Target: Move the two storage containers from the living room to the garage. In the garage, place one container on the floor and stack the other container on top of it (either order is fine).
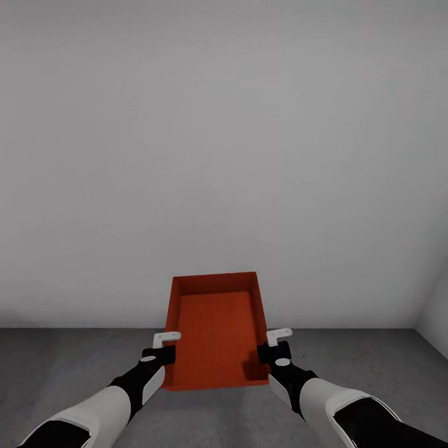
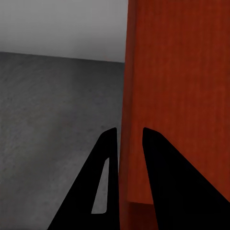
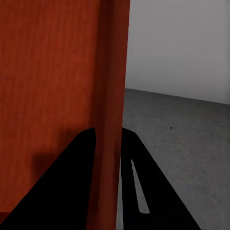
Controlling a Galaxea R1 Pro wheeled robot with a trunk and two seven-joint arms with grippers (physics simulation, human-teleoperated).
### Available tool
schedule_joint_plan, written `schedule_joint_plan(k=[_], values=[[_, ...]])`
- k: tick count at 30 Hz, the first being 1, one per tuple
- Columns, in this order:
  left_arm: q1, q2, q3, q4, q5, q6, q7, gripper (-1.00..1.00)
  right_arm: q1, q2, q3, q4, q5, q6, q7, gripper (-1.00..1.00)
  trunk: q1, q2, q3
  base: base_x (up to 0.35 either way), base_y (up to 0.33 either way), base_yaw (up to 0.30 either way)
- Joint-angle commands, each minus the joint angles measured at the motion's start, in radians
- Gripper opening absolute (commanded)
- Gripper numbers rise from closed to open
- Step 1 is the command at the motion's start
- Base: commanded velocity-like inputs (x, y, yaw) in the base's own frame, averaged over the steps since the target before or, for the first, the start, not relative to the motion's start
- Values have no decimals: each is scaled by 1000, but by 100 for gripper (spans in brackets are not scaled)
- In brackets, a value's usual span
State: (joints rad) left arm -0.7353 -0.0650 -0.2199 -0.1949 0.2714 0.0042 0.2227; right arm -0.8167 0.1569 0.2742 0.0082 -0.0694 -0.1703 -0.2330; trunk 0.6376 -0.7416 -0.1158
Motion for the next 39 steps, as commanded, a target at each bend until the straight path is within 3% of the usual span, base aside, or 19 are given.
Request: schedule_joint_plan(k=[1, 39], values=[[-1, -1, 13, -34, -5, 0, 7, -100, -1, 14, -10, 5, -19, -4, -4, -100, 0, -1, -2, 0, 0, 0], [-1, -1, 13, -34, -4, 0, 7, -100, -1, 15, -10, 6, -19, -2, -5, -100, 0, -1, -53, 0, 0, 0]])
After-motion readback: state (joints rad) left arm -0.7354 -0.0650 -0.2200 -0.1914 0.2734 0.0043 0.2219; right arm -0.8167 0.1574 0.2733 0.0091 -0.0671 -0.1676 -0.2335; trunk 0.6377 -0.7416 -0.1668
